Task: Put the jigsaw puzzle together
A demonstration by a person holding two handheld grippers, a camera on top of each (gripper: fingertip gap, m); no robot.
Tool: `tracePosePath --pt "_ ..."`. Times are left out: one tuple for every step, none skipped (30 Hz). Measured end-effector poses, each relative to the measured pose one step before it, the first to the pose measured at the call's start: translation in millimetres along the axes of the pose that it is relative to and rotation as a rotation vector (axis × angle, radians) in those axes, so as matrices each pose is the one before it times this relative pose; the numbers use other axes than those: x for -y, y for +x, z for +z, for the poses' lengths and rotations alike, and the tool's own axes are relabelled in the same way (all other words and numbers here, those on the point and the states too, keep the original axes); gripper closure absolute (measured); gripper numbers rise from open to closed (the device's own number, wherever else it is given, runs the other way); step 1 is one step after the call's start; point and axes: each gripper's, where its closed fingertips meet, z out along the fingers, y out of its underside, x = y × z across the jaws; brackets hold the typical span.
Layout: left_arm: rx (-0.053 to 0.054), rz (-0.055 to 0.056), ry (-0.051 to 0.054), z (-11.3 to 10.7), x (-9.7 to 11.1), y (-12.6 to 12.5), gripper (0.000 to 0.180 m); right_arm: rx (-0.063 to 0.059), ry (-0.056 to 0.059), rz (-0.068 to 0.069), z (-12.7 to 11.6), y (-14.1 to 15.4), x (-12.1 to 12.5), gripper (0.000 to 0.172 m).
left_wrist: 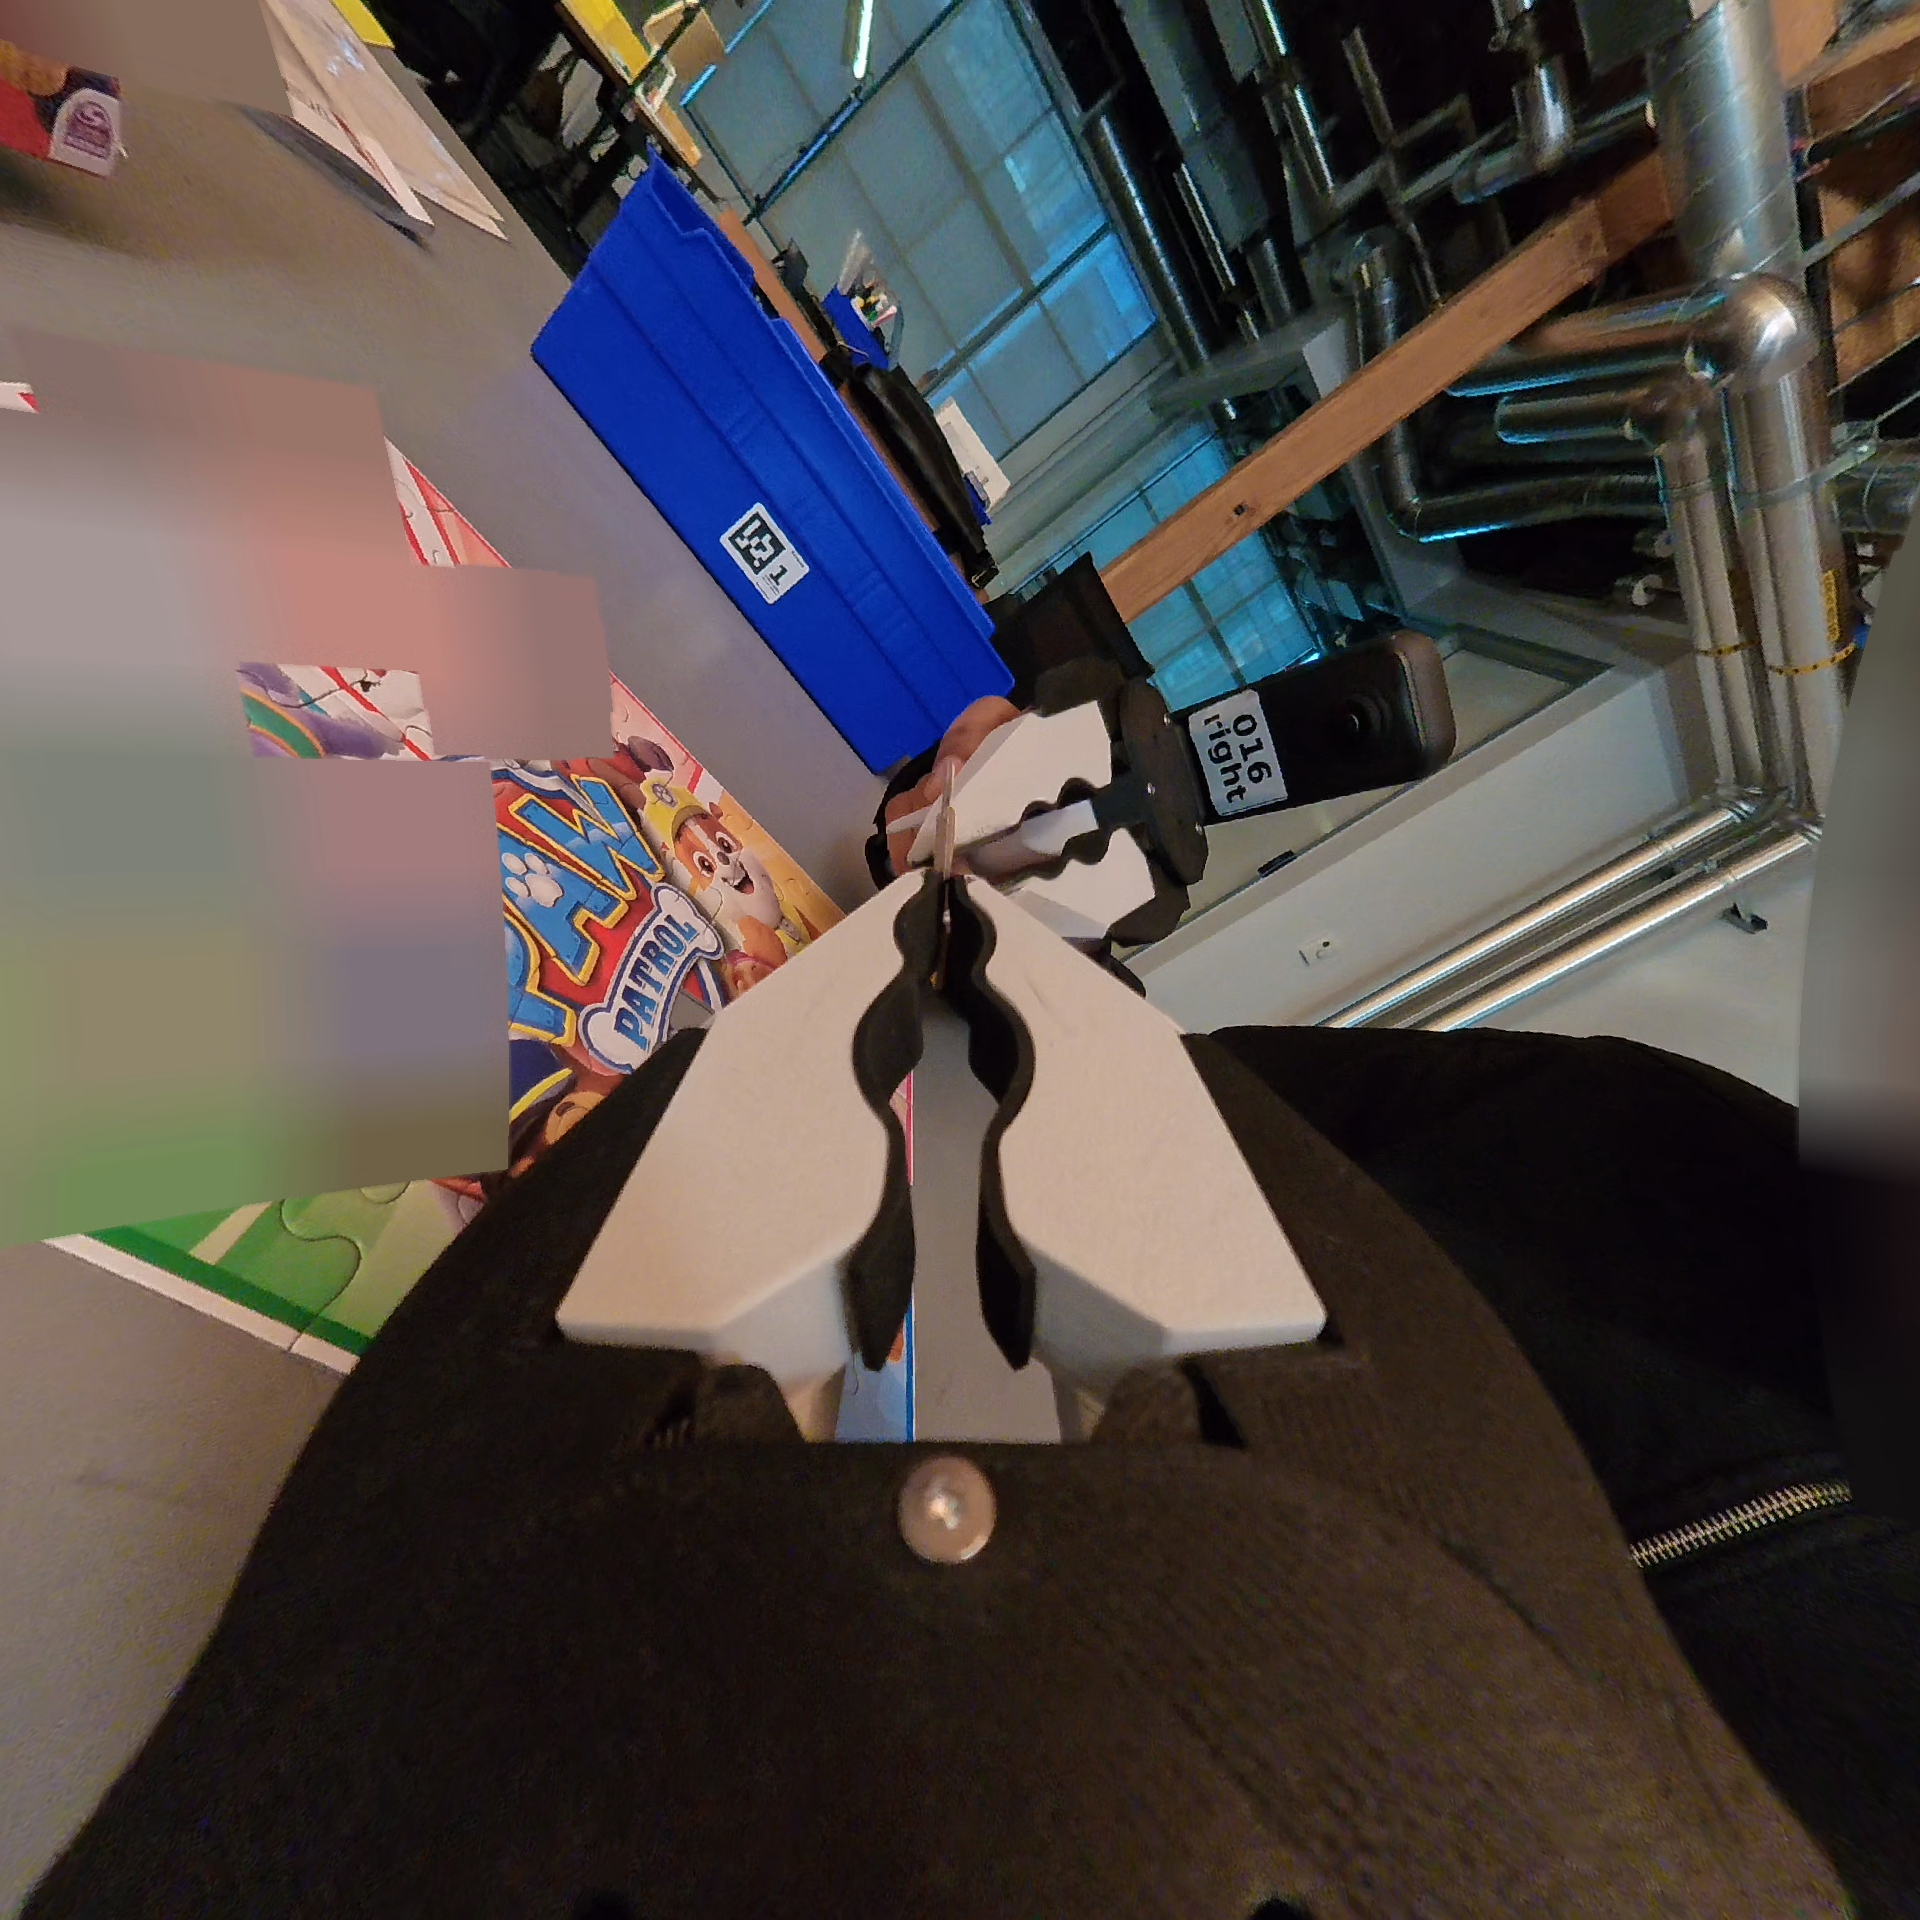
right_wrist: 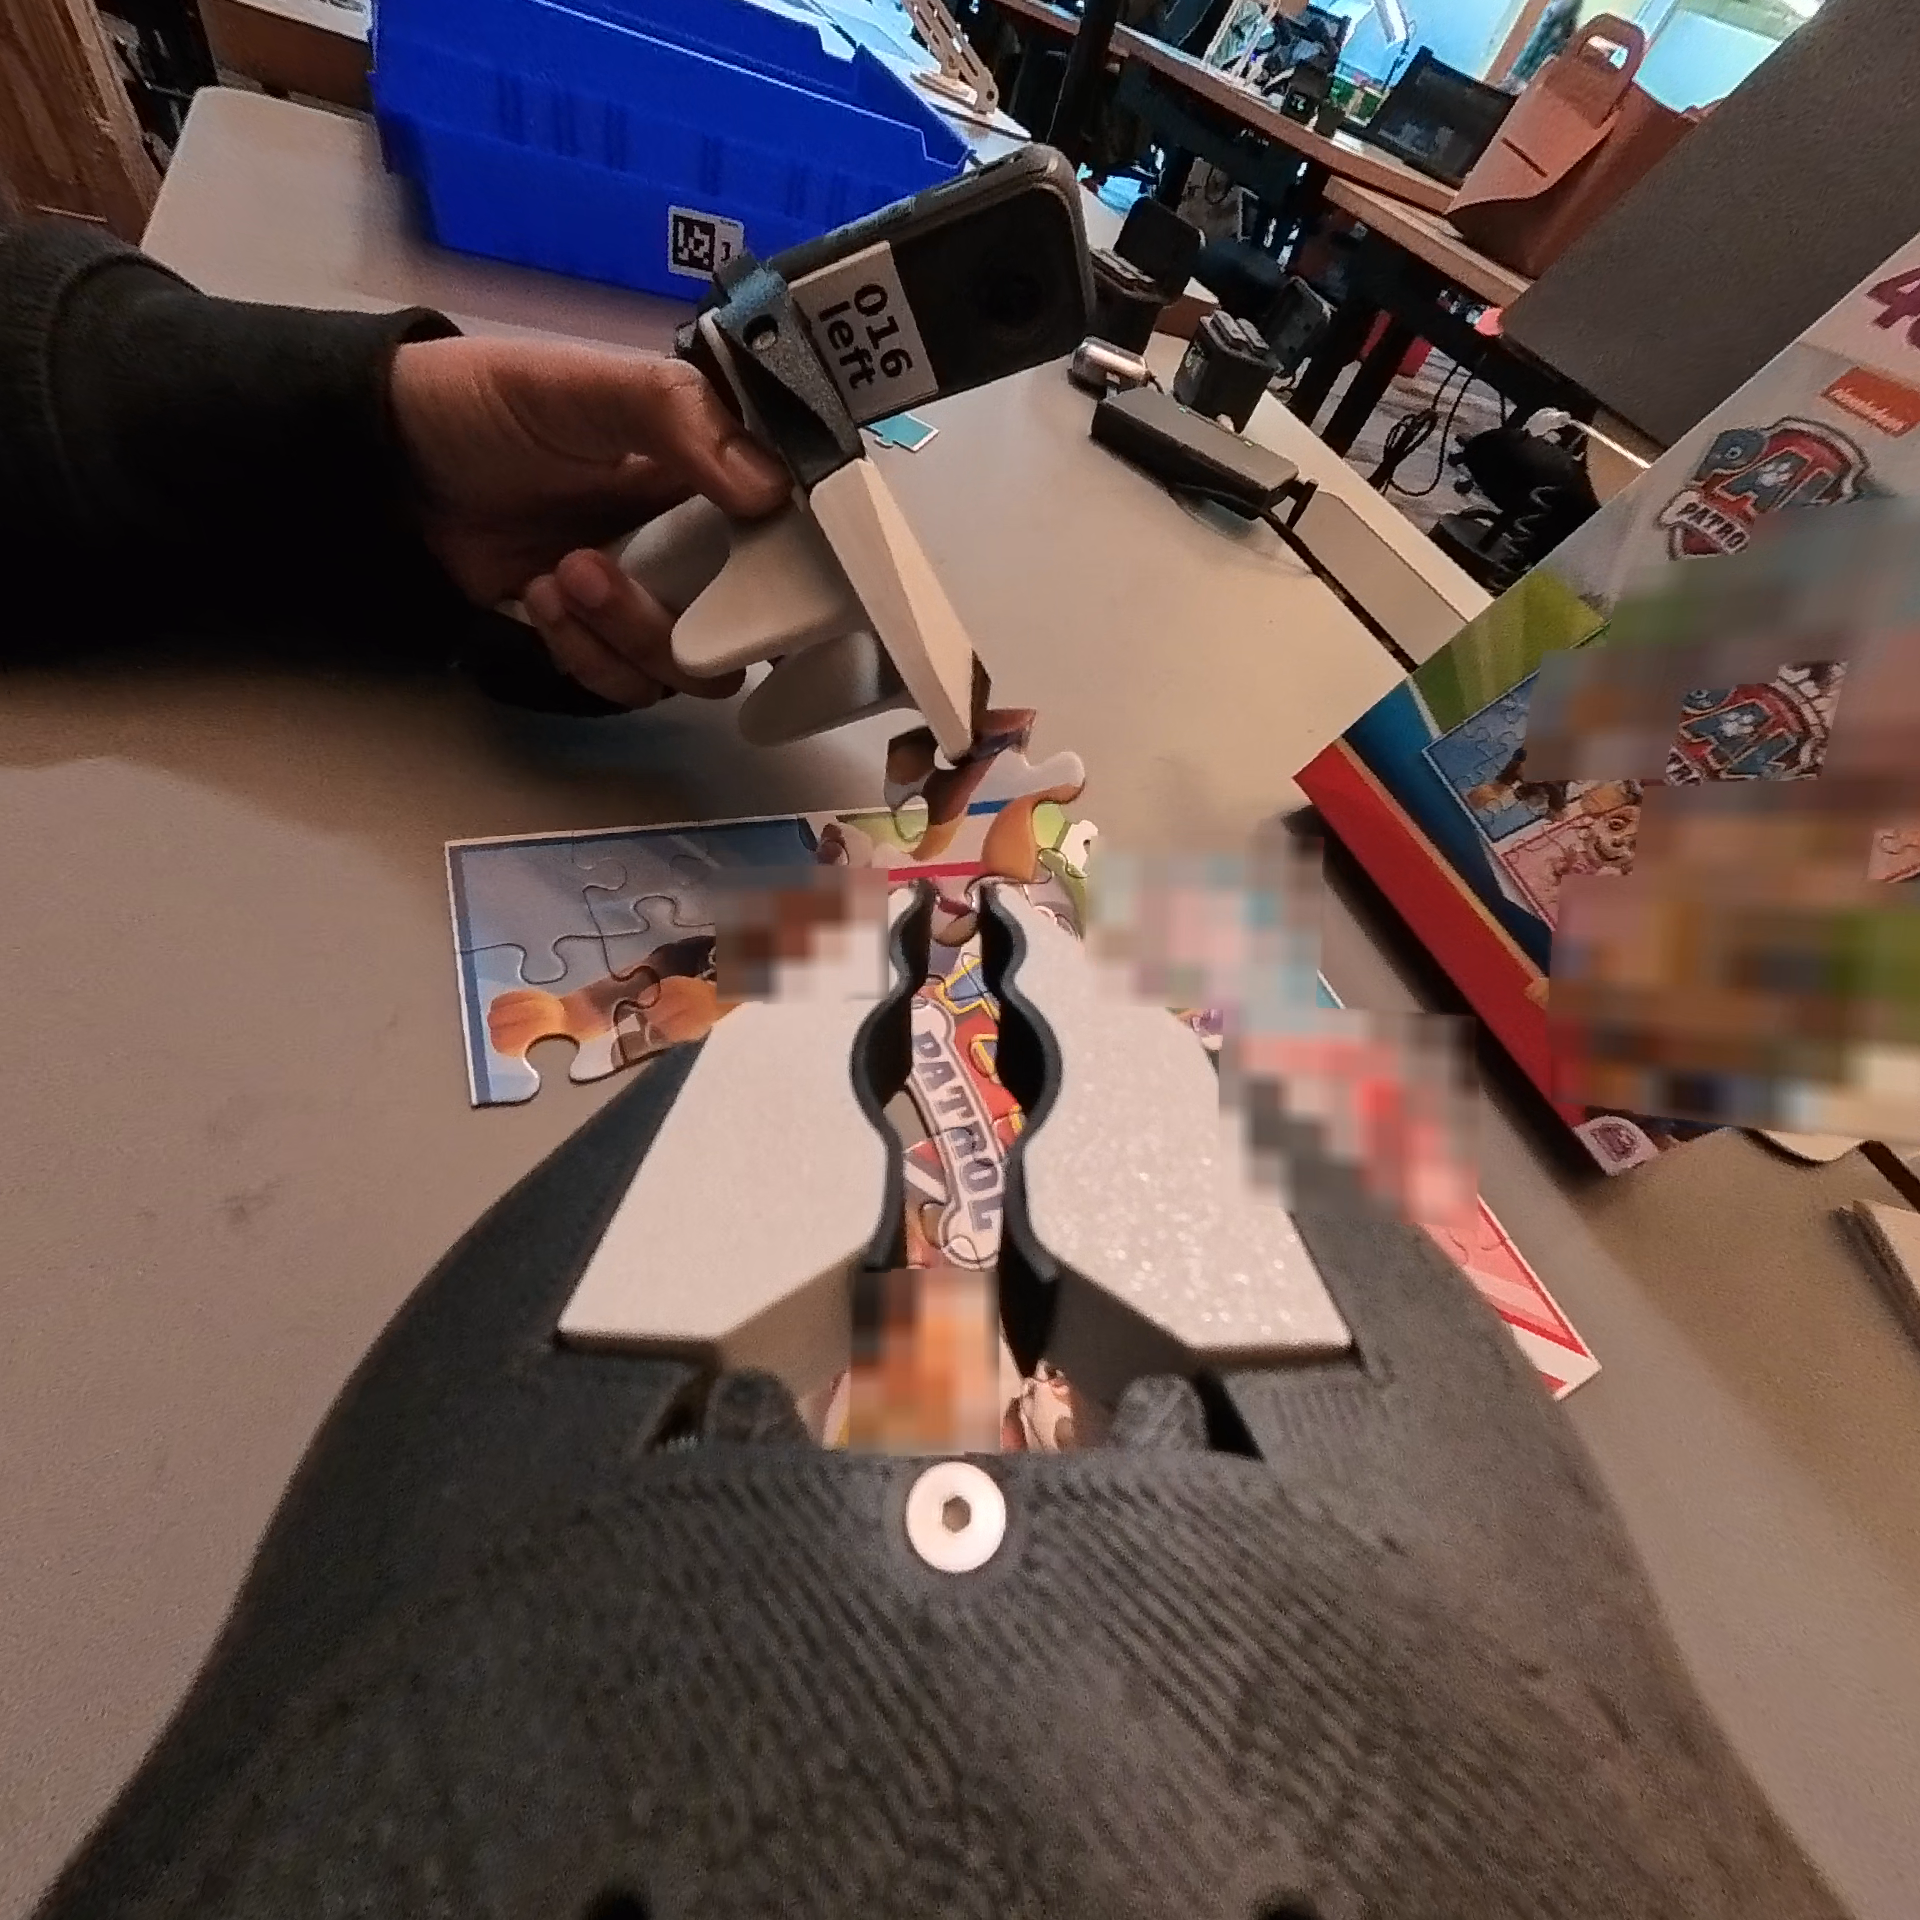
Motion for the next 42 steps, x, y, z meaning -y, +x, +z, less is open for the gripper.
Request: tracePosePath --pt "-0.0001 -0.0004 -0.0011 0.14 -0.25 -0.02 0.18 -0.0012 0.0013 0.0022 -0.35 0.54 0.19 0.164" --pt "0.0004 0.0 -0.0005 0.06 -0.05 -0.08 0.18 0.0005 0.0023 0.0028 -0.28 0.25 0.34 0.164" --pt "0.0009 0.0003 0.0001 0.01 0.01 -0.14 0.18 0.0017 0.0027 0.0031 -0.25 0.07 0.39 0.164" --pt "0.0004 0.0005 0.0002 -0.08 0.0 -0.07 0.18 0.0013 0.0025 0.0023 -0.26 0.04 0.42 0.164" --pt "0.0001 0.0002 0.0006 0.04 0.08 -0.03 0.18 0.0004 0.0022 0.001 -0.25 -0.04 0.36 0.164" --pt "0.0002 0.0003 0.0005 -0.06 0.05 -0.02 0.18 -0.0003 0.0012 0.0002 -0.02 0.11 0.21 0.164" --pt "0.0007 0.0007 0.0011 -0.11 0.11 -0.11 0.18 -0.001 0.0002 0.0003 -0.09 0.21 0.07 0.164" --pt "-0.0003 0.0015 0.0025 -0.13 0.49 0.1 0.179 -0.0022 -0.0006 0.0005 -0.18 0.39 -0.16 0.164" --pt "-0.0009 0.0023 0.0044 -0.25 0.67 0.33 0.174 -0.0032 0.0 0.001 -0.13 0.63 0.1 0.165" --pt "-0.0016 0.0019 0.0028 -0.17 0.44 0.33 0.171 -0.0032 0.0013 0.0015 -0.24 0.63 0.2 0.165" --pt "-0.0008 -0.0002 -0.0008 0.07 -0.22 0.08 0.17 -0.0024 0.0018 0.0021 -0.44 0.7 0.23 0.165" --pt "-0.0004 -0.0007 -0.0027 0.31 -0.47 -0.11 0.168 -0.0012 0.0023 0.0024 -0.41 0.51 0.31 0.17" --pt "-0.001 -0.0005 -0.0017 0.31 -0.37 0.12 0.168 -0.0024 0.0032 0.0041 -0.44 0.64 0.49 0.172" --pt "-0.001 -0.0005 -0.0013 0.25 -0.28 0.22 0.168 -0.0001 0.0035 0.0042 -0.25 0.3 0.49 0.172" --pt "-0.0013 -0.001 -0.0033 0.18 -0.45 0.22 0.17 0.0023 0.0036 0.0045 -0.08 -0.2 0.49 0.171" --pt "-0.0013 -0.001 -0.0044 0.31 -0.71 0.16 0.171 0.003 0.0011 0.0033 0.18 -0.48 0.25 0.17" --pt "-0.0006 0.0007 -0.0048 0.57 -0.89 0.14 0.175 0.0005 -0.0004 0.0006 0.2 -0.19 -0.07 0.17" --pt "0.0047 0.0011 -0.0031 0.23 -0.44 -0.62 0.175 -0.0015 -0.0018 -0.0014 0.04 0.02 -0.23 0.171" --pt "0.0038 0.002 -0.0008 -0.21 -0.11 -0.41 0.176 -0.0013 -0.0004 -0.0008 0.04 0.18 -0.02 0.171" --pt "-0.0004 -0.0008 0.0007 -0.11 0.17 -0.06 0.176 0.0025 0.0021 0.0031 -0.02 -0.28 0.27 0.171" --pt "-0.0005 -0.0017 0.0011 -0.18 0.14 -0.04 0.176 0.0033 0.0023 0.006 0.03 -0.22 0.32 0.17" --pt "0.0004 -0.0016 -0.0004 -0.1 -0.08 -0.29 0.177 0.0037 0.0029 0.007 -0.11 -0.18 0.2 0.17" --pt "0.0003 -0.0011 -0.0014 -0.04 -0.16 -0.13 0.178 0.0045 0.0034 0.0079 -0.12 -0.08 0.29 0.17" --pt "0.0002 -0.0002 -0.0015 0.02 -0.26 0.02 0.179 0.0028 0.004 0.0086 -0.15 0.19 0.35 0.17" --pt "-0.002 -0.0007 -0.0019 0.05 -0.28 0.21 0.179 0.0002 0.0049 0.008 -0.42 0.61 0.59 0.17" --pt "-0.0042 -0.0014 -0.0026 0.22 -0.42 0.57 0.18 -0.0006 0.0054 0.006 -0.45 0.65 0.7 0.17" --pt "-0.0002 -0.0028 -0.004 0.39 -0.72 -0.19 0.18 -0.0015 0.0052 0.0043 -0.39 0.57 0.57 0.171" --pt "0.0014 -0.0015 -0.0029 0.33 -0.56 -0.25 0.18 -0.001 0.003 0.0039 -0.21 0.5 0.37 0.17" --pt "-0.0003 -0.0003 -0.001 0.15 -0.18 0.08 0.18 -0.0004 0.0015 0.0026 -0.14 0.22 0.17 0.169" --pt "0.0008 0.0003 0.0005 -0.06 0.05 -0.11 0.18 -0.0006 -0.0001 0.0017 0.15 0.24 -0.13 0.167" --pt "0.0018 -0.0001 0.0009 -0.28 0.21 -0.29 0.18 -0.0016 -0.0018 0.0004 0.27 0.26 -0.36 0.167" --pt "0.0008 -0.0007 0.0018 -0.22 0.34 -0.11 0.18 -0.0021 -0.0012 -0.0008 0.22 0.21 -0.16 0.166" --pt "-0.0008 -0.0013 0.0022 -0.2 0.34 0.07 0.18 -0.0022 0.0004 -0.0013 -0.1 0.25 0.06 0.164" --pt "-0.0011 -0.0007 0.0019 -0.21 0.36 0.16 0.18 -0.0028 0.0018 -0.0008 -0.13 0.4 0.41 0.163" --pt "-0.0006 -0.0006 0.0029 -0.25 0.41 0.02 0.18 -0.0018 0.0032 -0.0001 -0.31 0.33 0.49 0.161" --pt "0.0001 -0.0008 0.0031 -0.26 0.58 -0.04 0.18 -0.0002 0.0036 0.0011 -0.42 0.15 0.49 0.161" --pt "0.0006 -0.0006 0.0034 -0.33 0.59 -0.11 0.18 0.0008 0.0042 0.002 -0.5 0.19 0.7 0.16" --pt "0.0008 -0.0009 0.0025 -0.39 0.42 -0.19 0.18 0.002 0.0058 0.0022 -0.39 -0.13 0.95 0.159" --pt "0.0001 -0.0005 0.0027 -0.25 0.45 -0.01 0.18 0.003 0.006 0.0022 -0.38 -0.27 0.99 0.157" --pt "-0.0004 -0.0005 0.0014 -0.13 0.23 0.08 0.18 0.0017 0.0037 0.0023 -0.28 -0.05 0.52 0.157" --pt "0.0 -0.0005 -0.0005 0.06 -0.1 -0.07 0.18 0.0012 0.0 0.0015 0.02 -0.03 -0.15 0.156" --pt "0.0003 0.0001 -0.0005 0.06 -0.06 -0.06 0.18 0.0012 -0.0024 0.0003 0.22 -0.13 -0.45 0.156"
